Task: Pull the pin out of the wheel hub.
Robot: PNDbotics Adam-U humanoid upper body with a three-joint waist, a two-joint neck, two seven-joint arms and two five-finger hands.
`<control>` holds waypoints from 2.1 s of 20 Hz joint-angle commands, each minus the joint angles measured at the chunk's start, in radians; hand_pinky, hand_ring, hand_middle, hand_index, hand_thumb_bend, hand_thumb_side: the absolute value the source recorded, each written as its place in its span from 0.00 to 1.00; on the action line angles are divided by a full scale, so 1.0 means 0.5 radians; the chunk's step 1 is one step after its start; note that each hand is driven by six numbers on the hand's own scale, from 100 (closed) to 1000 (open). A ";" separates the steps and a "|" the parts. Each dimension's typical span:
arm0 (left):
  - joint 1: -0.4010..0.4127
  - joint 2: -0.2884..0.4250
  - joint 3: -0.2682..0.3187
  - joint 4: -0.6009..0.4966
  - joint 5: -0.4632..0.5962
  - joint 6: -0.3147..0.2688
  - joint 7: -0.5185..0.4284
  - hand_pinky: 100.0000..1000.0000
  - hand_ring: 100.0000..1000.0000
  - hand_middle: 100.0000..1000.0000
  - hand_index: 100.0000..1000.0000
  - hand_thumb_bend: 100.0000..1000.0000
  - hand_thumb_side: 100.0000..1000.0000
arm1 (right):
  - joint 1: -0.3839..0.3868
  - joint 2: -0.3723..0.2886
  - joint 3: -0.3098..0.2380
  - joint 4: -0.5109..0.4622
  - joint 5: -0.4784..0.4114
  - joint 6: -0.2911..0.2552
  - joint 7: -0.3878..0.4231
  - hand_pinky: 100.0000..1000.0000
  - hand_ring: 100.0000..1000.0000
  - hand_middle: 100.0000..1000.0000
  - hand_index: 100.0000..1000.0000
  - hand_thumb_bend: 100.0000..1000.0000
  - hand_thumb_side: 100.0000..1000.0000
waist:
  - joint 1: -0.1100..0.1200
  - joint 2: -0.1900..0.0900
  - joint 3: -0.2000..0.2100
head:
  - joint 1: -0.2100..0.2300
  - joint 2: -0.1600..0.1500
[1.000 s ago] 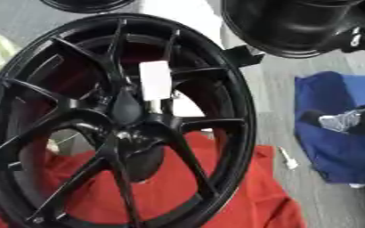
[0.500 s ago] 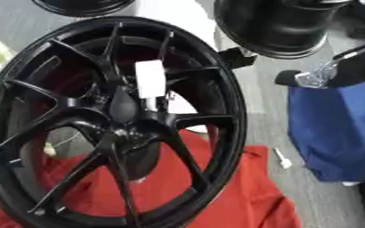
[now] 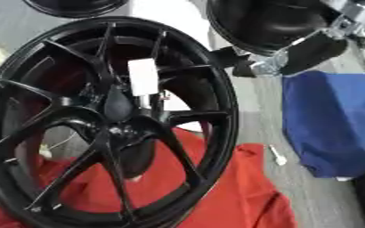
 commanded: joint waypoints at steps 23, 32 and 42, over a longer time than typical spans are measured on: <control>-0.061 -0.033 -0.014 0.024 0.018 0.000 -0.021 0.63 0.47 0.42 0.72 0.00 0.91 | -0.198 0.371 0.027 0.232 0.053 0.365 0.541 0.69 0.83 0.74 0.81 0.68 0.16 | 0.009 -0.072 0.054 | -0.071 0.051; -0.092 -0.063 -0.039 0.029 0.019 0.002 -0.034 0.63 0.47 0.42 0.72 0.00 0.92 | -0.194 0.395 0.127 0.113 0.238 0.656 0.429 0.69 0.78 0.70 0.76 0.64 0.15 | -0.015 -0.067 0.106 | -0.096 0.092; -0.111 -0.083 -0.053 0.038 0.021 0.003 -0.047 0.63 0.47 0.42 0.72 0.00 0.92 | -0.196 0.418 0.189 0.063 0.364 0.753 0.547 0.68 0.77 0.68 0.74 0.62 0.14 | -0.027 -0.068 0.136 | -0.126 0.094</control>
